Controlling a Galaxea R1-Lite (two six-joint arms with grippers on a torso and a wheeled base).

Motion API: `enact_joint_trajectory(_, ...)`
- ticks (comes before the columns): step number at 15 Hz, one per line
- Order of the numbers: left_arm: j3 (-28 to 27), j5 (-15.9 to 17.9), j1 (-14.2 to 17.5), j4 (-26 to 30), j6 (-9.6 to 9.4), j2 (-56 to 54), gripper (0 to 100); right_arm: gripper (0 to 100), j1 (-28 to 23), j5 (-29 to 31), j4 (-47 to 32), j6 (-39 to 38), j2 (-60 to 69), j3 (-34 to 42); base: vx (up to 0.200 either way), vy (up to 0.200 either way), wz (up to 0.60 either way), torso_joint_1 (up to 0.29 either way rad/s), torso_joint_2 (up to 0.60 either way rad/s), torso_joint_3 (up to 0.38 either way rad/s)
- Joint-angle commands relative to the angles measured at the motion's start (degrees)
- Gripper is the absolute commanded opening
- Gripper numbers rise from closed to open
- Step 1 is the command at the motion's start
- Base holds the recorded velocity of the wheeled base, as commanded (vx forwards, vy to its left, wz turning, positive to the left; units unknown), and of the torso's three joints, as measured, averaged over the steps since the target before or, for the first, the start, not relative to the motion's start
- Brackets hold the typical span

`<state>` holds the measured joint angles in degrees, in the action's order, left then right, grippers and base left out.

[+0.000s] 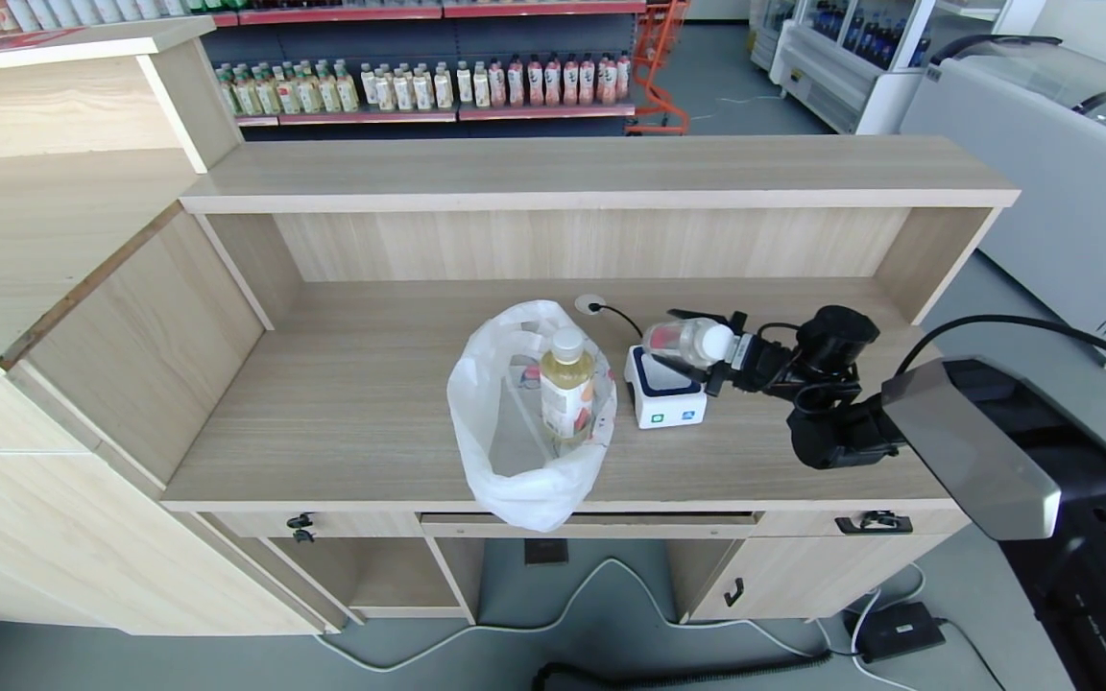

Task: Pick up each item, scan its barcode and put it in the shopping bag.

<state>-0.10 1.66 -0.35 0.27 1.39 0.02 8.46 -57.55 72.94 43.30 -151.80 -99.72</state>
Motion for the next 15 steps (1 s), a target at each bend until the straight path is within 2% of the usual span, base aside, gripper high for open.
enact_joint_trajectory(1,0.01,0.01,0.0,0.0,0.02,-0.02,100,0,0.15,-0.02,0.01,0.03,-0.96,-0.56,0.0,0.0,0.0,0.0,0.0,0.0)
enact_joint_trajectory(12,-0.08,0.01,0.0,0.0,0.02,-0.02,100,0,0.24,0.42,0.1,-0.15,-0.78,-0.04,0.0,0.0,0.0,0.0,0.0,0.0)
enact_joint_trajectory(13,0.01,0.01,0.0,0.0,0.02,-0.02,100,0,0.24,2.62,0.01,-0.85,0.01,-0.12,0.0,0.0,0.0,0.0,0.0,0.0)
enact_joint_trajectory(15,0.01,0.01,0.0,0.0,0.02,-0.02,100,0,0.15,11.94,0.72,-8.23,5.02,3.04,0.0,0.0,0.0,0.0,0.0,0.0)
